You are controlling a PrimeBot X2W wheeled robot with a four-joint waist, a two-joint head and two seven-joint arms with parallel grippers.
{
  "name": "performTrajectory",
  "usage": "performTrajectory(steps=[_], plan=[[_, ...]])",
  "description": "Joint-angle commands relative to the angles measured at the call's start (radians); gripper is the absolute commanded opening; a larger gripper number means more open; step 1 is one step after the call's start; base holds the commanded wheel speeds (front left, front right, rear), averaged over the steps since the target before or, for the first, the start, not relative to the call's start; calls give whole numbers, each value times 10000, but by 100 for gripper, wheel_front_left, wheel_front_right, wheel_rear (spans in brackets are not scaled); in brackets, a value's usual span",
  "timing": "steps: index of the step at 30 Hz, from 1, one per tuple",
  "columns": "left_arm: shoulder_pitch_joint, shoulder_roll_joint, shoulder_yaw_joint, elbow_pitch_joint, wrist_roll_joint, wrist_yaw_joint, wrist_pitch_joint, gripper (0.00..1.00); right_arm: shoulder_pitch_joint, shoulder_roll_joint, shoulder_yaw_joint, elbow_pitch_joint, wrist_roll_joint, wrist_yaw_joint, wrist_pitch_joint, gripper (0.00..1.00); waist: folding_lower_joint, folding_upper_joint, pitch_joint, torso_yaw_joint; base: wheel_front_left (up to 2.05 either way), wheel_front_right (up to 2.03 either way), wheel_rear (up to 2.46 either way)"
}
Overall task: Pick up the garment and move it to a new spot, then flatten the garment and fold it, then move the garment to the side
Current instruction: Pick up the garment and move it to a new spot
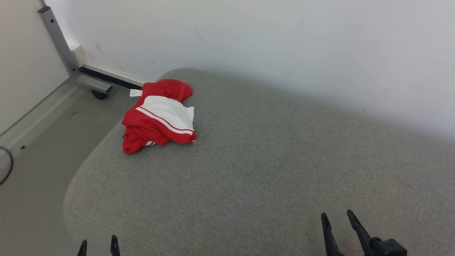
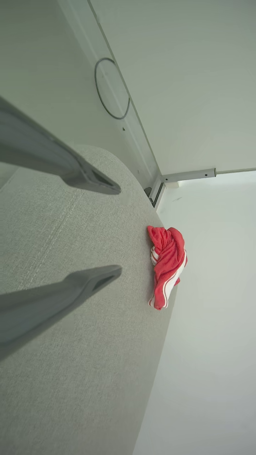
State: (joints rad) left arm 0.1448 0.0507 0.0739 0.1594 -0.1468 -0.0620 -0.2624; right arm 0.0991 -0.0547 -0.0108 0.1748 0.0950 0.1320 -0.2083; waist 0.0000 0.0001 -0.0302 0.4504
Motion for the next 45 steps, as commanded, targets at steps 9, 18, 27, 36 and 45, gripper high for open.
performTrajectory(steps=[9, 18, 27, 36, 45], plan=[[-23, -6, 42, 163, -398, -50, -35, 100, 52, 41, 121, 4, 1, -22, 13, 100, 0, -1, -7, 267, 0, 0, 0], [-1332, -5, -103, 1108, -917, -220, -35, 100, -30, -23, 121, -216, -108, -22, 121, 100, 0, -1, 388, -39, 0, 0, 0], [-5156, 299, 208, 3492, -1437, -329, 99, 100, -659, -523, 527, -1201, -251, -22, 747, 100, 0, -1, 2042, -867, 0, 0, 0], [-8871, 1065, 1008, 6050, -2897, -533, 920, 100, -1243, -1263, 857, -2656, -330, -22, 1545, 100, 0, -1, 4334, -2169, 0, 0, 0], [-11118, 2238, 1253, 8242, -3534, -392, 3012, 100, -1194, -1533, 928, -4118, -396, -22, 1954, 100, 0, -1, 5777, -2957, 0, 0, 0]])
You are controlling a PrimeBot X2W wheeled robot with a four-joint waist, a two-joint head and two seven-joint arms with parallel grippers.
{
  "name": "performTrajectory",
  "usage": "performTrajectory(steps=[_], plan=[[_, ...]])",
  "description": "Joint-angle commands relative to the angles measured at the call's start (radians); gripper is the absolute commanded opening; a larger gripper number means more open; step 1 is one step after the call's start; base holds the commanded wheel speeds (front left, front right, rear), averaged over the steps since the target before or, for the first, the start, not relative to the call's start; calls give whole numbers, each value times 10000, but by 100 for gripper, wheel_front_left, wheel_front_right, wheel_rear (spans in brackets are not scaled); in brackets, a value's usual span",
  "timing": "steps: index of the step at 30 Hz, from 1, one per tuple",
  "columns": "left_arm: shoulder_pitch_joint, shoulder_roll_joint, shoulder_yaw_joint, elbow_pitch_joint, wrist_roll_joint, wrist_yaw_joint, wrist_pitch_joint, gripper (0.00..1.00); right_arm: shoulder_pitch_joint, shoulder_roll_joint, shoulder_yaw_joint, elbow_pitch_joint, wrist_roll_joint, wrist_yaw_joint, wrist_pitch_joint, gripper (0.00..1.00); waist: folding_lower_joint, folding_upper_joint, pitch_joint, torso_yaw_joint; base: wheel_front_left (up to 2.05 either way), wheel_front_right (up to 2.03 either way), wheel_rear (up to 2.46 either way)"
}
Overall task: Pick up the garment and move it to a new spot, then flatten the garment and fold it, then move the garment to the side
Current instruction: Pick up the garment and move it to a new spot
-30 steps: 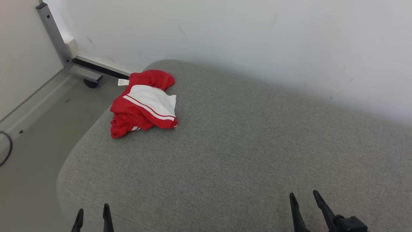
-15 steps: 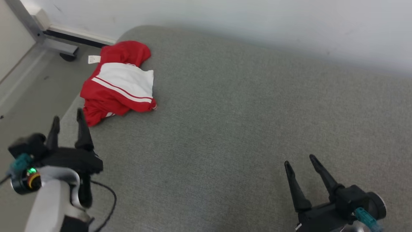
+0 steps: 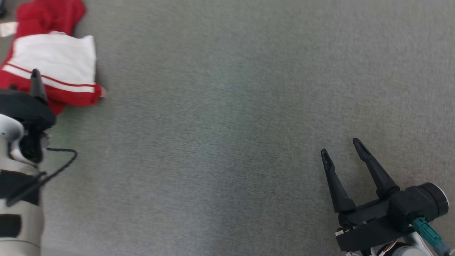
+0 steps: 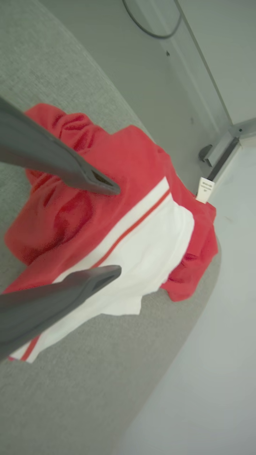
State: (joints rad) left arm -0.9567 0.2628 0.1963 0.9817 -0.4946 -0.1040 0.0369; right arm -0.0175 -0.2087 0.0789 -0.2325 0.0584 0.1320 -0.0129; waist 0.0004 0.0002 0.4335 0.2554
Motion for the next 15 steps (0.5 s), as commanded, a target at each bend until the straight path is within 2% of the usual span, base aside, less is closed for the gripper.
performTrajectory(steps=[1, 5, 9, 10, 11, 12, 13, 15], plan=[[-277, 240, 79, 231, -133, 142, 377, 100, -17, -5, 67, -163, -43, -22, 24, 100, -4, -2, 1233, -1083, 0, 0, 0], [-842, 649, 187, 919, -343, 499, 1684, 100, 54, 2, 143, -541, -91, -22, 81, 100, -4, -2, 1551, -1324, 0, 0, 0], [-1101, 725, 235, 1347, -507, 645, 2574, 100, 30, 64, 211, -621, -80, -22, 82, 100, -4, -2, 1684, -1456, 0, 0, 0], [-1107, 700, 194, 1434, -508, 663, 2770, 92, 9, 67, 200, -578, -52, -22, 56, 100, -4, -2, 1679, -1476, 0, 0, 0], [-1087, 653, 138, 1501, -488, 698, 2922, 49, -21, 104, 187, -530, -18, -22, 22, 100, -4, -2, 1653, -1497, 0, 0, 0], [-1067, 617, 78, 1564, -459, 708, 3110, 36, -41, 131, 179, -480, 11, -22, -7, 100, -4, -2, 1606, -1509, 0, 0, 0], [-1032, 578, 28, 1626, -452, 722, 3331, 2, -72, 167, 190, -418, 30, -22, -53, 100, -4, -2, 1542, -1521, 0, 0, 0], [-944, 509, -53, 1682, -452, 732, 3672, 0, -132, 225, 268, -271, 55, -22, -157, 100, -4, -2, 1357, -1514, 0, 0, 0]])
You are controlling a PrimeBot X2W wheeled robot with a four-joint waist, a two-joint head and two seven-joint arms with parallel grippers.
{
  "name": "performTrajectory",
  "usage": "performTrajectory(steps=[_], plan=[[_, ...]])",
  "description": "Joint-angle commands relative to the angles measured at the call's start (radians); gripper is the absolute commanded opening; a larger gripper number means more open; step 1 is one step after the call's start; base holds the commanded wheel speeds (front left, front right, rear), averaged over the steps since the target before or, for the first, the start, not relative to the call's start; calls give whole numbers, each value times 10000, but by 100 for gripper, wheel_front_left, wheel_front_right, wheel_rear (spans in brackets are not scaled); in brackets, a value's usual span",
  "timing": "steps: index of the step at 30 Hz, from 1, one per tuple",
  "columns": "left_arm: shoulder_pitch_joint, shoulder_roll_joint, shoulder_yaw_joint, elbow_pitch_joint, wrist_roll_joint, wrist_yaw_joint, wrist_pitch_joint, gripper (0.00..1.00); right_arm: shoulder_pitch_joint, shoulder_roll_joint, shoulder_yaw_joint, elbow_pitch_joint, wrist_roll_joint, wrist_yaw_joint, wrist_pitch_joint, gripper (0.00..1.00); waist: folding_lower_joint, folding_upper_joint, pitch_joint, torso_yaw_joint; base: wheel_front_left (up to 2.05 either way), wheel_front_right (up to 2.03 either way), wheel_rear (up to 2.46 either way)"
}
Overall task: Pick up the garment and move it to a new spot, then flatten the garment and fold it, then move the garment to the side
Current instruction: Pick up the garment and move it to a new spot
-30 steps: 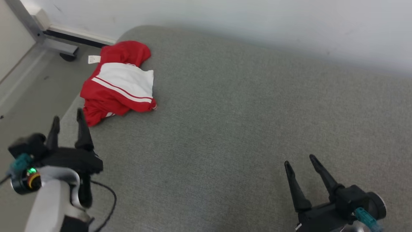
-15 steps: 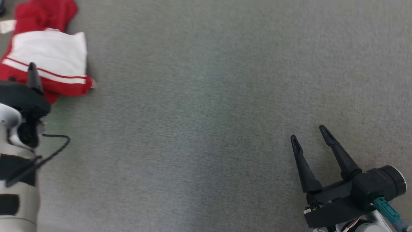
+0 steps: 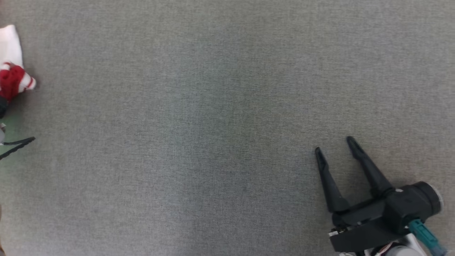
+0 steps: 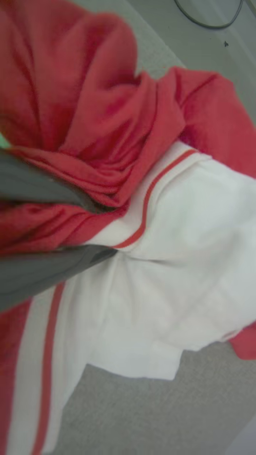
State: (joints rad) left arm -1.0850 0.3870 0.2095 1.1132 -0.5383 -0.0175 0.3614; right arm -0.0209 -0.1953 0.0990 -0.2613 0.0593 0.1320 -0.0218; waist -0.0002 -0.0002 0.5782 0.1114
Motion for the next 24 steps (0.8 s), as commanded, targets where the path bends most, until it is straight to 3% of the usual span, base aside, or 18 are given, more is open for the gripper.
performTrajectory(steps=[1, 7, 14, 20, 24], plan=[[396, -712, -217, 353, 0, -109, 552, 0, -143, 123, 118, 119, 75, -22, -131, 100, 2, 2, -208, -68, 0, 0, 0], [686, -33, -554, -533, 453, -9, 123, 0, -390, 374, 564, 982, 280, -22, -545, 100, 2, 2, -1276, -53, 0, 0, 0], [1131, 487, -1145, -2417, 1013, -425, -149, 0, -435, 742, 891, 2189, 540, -21, -1177, 100, 2, 2, -3012, -40, 0, 0, 0], [1524, 567, -1812, -4456, 1261, -827, -189, 0, -215, 1079, 885, 3052, 698, -22, -1693, 100, 2, 2, -4546, -151, 0, 0, 0], [1864, 263, -2280, -6015, 1193, -956, -245, 0, -115, 1223, 767, 3329, 711, -22, -1850, 100, 2, 2, -5220, -361, 0, 0, 0]])
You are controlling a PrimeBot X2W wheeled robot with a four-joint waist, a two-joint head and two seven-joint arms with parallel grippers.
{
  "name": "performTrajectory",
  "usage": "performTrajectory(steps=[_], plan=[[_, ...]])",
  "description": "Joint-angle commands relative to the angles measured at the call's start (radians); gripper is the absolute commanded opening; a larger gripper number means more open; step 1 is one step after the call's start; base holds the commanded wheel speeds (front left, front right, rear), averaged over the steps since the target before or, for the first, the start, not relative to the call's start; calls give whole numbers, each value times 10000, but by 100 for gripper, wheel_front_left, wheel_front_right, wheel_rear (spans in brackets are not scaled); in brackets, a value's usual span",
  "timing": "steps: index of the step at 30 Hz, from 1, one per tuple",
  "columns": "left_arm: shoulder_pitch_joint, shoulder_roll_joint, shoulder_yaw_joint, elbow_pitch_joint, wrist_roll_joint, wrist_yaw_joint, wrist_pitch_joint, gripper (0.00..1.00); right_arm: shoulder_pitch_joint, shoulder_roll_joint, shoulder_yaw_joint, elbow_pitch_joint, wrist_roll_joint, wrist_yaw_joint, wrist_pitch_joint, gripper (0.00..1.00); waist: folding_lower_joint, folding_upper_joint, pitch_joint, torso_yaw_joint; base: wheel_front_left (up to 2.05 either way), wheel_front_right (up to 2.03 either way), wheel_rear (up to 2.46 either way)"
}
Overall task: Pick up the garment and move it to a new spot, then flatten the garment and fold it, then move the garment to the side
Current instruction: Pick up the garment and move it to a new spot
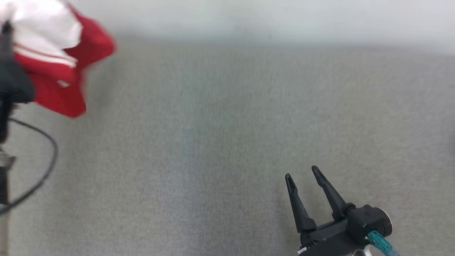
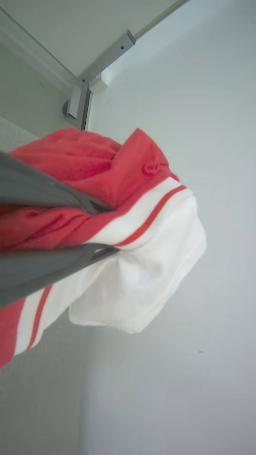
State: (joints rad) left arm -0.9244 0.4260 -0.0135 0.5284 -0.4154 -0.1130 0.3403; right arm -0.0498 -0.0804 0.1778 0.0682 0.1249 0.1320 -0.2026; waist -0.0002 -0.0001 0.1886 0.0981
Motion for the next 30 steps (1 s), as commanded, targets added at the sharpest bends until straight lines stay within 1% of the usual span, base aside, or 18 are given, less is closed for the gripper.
performTrajectory(steps=[1, 5, 9, 10, 12, 15, 16, 17, 21, 26, 28, 29, 30], plan=[[352, -183, -195, -612, -17, -37, -86, 0, 197, 104, -47, 98, 67, -22, -89, 100, 2, 1, -1469, -319, 0, 0, 0], [823, -621, -668, -2202, -165, -97, -114, 0, 342, 178, -188, 202, 13, -21, -148, 100, 2, 1, -1827, -751, 0, 0, 0], [1460, -1248, -1177, -3613, -380, -72, -115, 0, 452, 225, -263, 171, -38, -22, -115, 100, 2, 1, -1921, -1347, 0, 0, 0], [1605, -1346, -1291, -3900, -371, -42, -150, 0, 448, 235, -235, 159, -46, -21, -96, 100, 2, 1, -1916, -1537, 0, 0, 0], [1929, -1717, -1606, -4355, -394, -17, -190, 0, 463, 251, -294, 123, -70, -21, -75, 100, 2, 1, -1880, -1879, 0, 0, 0], [2522, -2214, -2093, -4679, -378, 55, -308, 0, 473, 255, -305, 93, -103, -22, -36, 100, 2, 1, -1799, -2441, 0, 0, 0], [2717, -2336, -2312, -4694, -281, 52, -368, 0, 483, 265, -349, 84, -111, -22, -27, 100, 2, 1, -1765, -2605, 0, 0, 0], [2717, -2336, -2312, -4694, -281, 52, -368, 0, 483, 265, -349, 84, -111, -22, -27, 100, 2, 1, -1765, -2605, 0, 0, 0], [3469, -3012, -2871, -4200, -415, 154, -692, 0, 473, 279, -301, 65, -111, -22, 20, 100, 2, 1, -1620, -3254, 0, 0, 0], [4055, -3407, -3626, -2711, -140, 213, -1286, 0, 324, 302, -147, 117, -10, -22, 4, 100, 2, 1, -1411, -3932, 0, 0, 0], [4068, -3464, -3879, -2053, 143, 244, -1741, 0, 270, 303, -67, 157, 37, -22, -21, 100, 2, 1, -1337, -4110, 0, 0, 0], [4073, -3489, -3963, -1645, 230, 282, -1937, 13, 254, 305, -41, 167, 50, -22, -37, 100, 2, 1, -1296, -4175, 0, 0, 0], [4127, -3516, -4117, -1254, 313, 281, -2028, 49, 252, 305, -48, 188, 65, -22, -58, 100, 2, 1, -1274, -4209, 0, 0, 0]])
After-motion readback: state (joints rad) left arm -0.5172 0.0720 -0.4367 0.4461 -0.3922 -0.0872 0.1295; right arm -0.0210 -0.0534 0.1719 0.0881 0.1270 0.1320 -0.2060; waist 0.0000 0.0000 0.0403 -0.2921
